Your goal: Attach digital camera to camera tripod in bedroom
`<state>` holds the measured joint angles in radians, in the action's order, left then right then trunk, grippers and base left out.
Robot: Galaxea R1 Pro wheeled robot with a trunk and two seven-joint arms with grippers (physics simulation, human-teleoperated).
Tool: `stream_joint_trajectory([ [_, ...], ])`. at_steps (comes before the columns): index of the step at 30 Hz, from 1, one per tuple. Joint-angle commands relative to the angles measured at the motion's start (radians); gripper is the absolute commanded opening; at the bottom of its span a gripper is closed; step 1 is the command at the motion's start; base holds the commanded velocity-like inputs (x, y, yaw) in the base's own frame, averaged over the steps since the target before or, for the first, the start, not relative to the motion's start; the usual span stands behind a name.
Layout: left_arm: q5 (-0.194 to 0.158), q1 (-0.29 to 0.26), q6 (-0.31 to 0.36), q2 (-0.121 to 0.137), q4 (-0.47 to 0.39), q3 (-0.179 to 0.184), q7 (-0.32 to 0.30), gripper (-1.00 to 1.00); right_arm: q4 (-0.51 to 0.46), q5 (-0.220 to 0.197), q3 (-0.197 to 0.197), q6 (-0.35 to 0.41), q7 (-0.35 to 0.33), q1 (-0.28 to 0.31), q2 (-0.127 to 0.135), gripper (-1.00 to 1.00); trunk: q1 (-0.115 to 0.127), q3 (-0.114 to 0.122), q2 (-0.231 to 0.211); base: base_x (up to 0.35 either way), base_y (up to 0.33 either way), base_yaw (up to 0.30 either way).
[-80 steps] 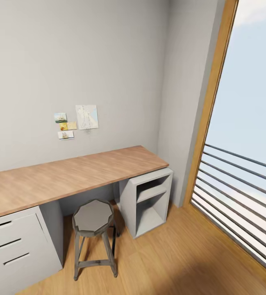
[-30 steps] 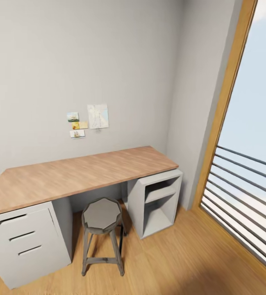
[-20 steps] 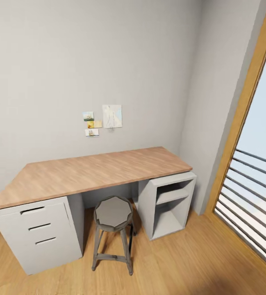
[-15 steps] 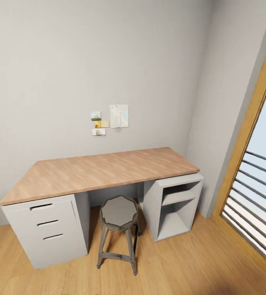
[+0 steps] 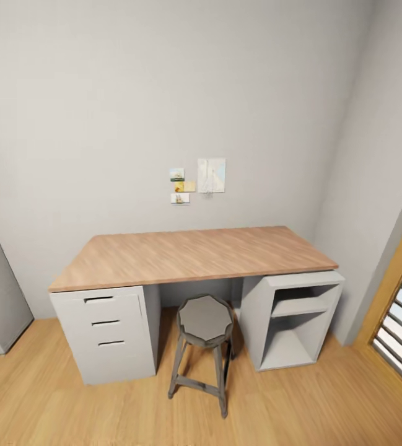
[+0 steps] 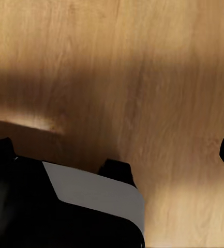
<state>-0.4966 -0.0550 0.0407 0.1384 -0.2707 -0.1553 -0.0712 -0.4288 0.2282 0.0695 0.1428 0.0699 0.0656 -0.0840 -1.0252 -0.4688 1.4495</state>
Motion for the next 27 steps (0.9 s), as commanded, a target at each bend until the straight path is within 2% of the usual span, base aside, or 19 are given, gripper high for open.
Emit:
stream_joint_trajectory([
  [1, -0.025, -0.001, 0.05, 0.003, -0.048, -0.006, -0.006, 1.0, -0.023, 0.015, 0.006, 0.026, 0.006, 0.0, -0.009, 1.0, 0.0, -0.001, 0.001, -0.094, 0.0, 0.3],
  [2, -0.051, -0.001, 0.137, 0.006, -0.137, -0.009, -0.004, 1.0, -0.06, 0.025, 0.008, 0.051, 0.006, 0.0, -0.028, 1.0, 0.0, -0.001, 0.001, -0.169, 0.0, 0.3],
  [3, -0.051, -0.001, 0.137, 0.006, -0.137, -0.009, -0.004, 1.0, -0.06, 0.025, 0.008, 0.051, 0.006, 0.0, -0.028, 1.0, 0.0, -0.001, 0.001, -0.169, 0.0, 0.3],
  [6, -0.075, -0.001, 0.239, 0.008, -0.252, -0.023, -0.002, 1.0, -0.108, 0.033, 0.012, 0.075, 0.006, 0.004, -0.051, 1.0, 0.0, -0.001, 0.001, -0.23, 0.0, 0.3],
  [10, -0.091, -0.003, 0.328, 0.003, -0.348, -0.048, 0.001, 1.0, -0.142, 0.038, 0.026, 0.113, 0.005, 0.027, -0.071, 1.0, 0.0, -0.001, 0.001, -0.292, 0.0, 0.3],
  [14, -0.098, -0.004, 0.363, -0.003, -0.398, -0.06, 0.001, 1.0, -0.154, 0.039, 0.048, 0.157, 0.005, 0.05, -0.083, 1.0, 0.0, -0.001, 0.001, -0.318, 0.0, 0.3],
  [19, -0.103, -0.001, 0.385, -0.022, -0.464, -0.07, 0.01, 1.0, -0.161, 0.04, 0.082, 0.2, 0.004, 0.072, -0.091, 1.0, 0.0, -0.001, 0.001, -0.335, 0.0, 0.3],
  [21, -0.104, 0.002, 0.391, -0.039, -0.495, -0.081, 0.033, 1.0, -0.163, 0.04, 0.1, 0.211, 0.004, 0.078, -0.091, 1.0, 0.0, -0.001, 0.001, -0.34, 0.0, 0.3],
  [22, -0.104, 0.002, 0.391, -0.039, -0.495, -0.081, 0.033, 1.0, -0.163, 0.04, 0.1, 0.211, 0.004, 0.078, -0.091, 1.0, 0.0, -0.001, 0.001, -0.341, 0.0, 0.3],
  [25, -0.106, 0.008, 0.406, -0.065, -0.538, -0.114, 0.095, 1.0, -0.166, 0.04, 0.122, 0.22, 0.004, 0.084, -0.091, 1.0, 0.0, -0.001, 0.001, -0.313, 0.0, 0.3],
  [27, -0.106, 0.009, 0.417, -0.073, -0.553, -0.129, 0.119, 1.0, -0.167, 0.04, 0.128, 0.222, 0.004, 0.085, -0.091, 1.0, 0.0, -0.001, 0.001, -0.251, 0.0, 0.3],
])
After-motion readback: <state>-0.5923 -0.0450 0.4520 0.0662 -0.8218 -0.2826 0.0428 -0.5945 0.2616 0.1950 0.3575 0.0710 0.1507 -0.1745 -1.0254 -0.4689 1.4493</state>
